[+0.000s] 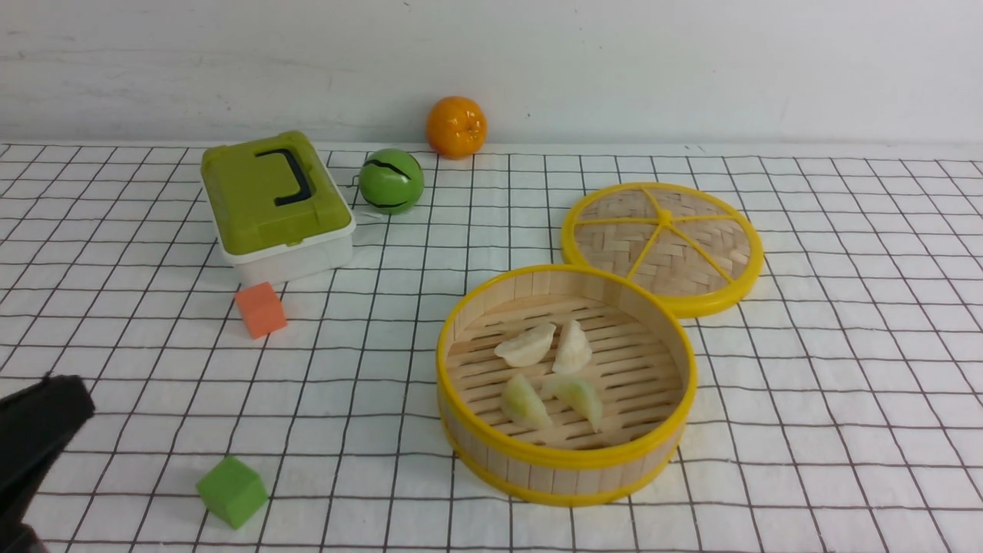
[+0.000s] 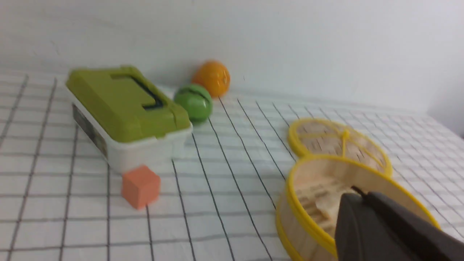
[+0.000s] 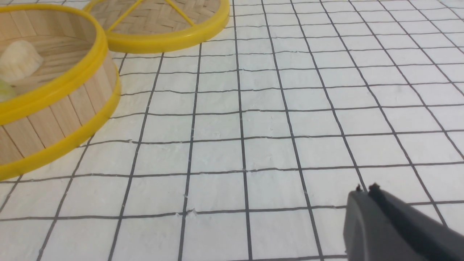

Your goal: Put the dumplings into the steamer on the table with the white tablecloth.

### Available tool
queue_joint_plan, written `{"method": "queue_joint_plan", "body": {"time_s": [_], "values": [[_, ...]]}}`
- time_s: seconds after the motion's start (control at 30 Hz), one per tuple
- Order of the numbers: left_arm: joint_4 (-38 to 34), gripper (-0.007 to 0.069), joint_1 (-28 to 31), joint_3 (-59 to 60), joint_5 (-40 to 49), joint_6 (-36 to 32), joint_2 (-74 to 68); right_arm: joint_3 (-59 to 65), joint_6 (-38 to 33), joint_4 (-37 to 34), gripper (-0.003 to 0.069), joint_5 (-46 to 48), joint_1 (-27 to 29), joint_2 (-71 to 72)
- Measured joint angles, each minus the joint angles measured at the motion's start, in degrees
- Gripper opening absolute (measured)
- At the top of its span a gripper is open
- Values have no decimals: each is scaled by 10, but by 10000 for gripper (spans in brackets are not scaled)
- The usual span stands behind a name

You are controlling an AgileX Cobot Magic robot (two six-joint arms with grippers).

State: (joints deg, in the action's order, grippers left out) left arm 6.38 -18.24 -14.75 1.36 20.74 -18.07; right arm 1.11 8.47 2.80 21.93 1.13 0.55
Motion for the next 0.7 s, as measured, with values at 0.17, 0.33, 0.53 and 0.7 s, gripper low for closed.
{"method": "queue_joint_plan", "body": {"time_s": [0.17,0.33,0.53,0.7], "values": [[-52,-13,83,90,-55,-71,70,0,0,0,1,0,0,0],[-71,-13,165,147,-14,-104,135,0,0,0,6,0,0,0],[-70,-13,210,164,103,-106,184,0,-1,0,11,0,0,0],[-68,-13,211,165,186,-107,185,0,-1,0,12,1,0,0]]}}
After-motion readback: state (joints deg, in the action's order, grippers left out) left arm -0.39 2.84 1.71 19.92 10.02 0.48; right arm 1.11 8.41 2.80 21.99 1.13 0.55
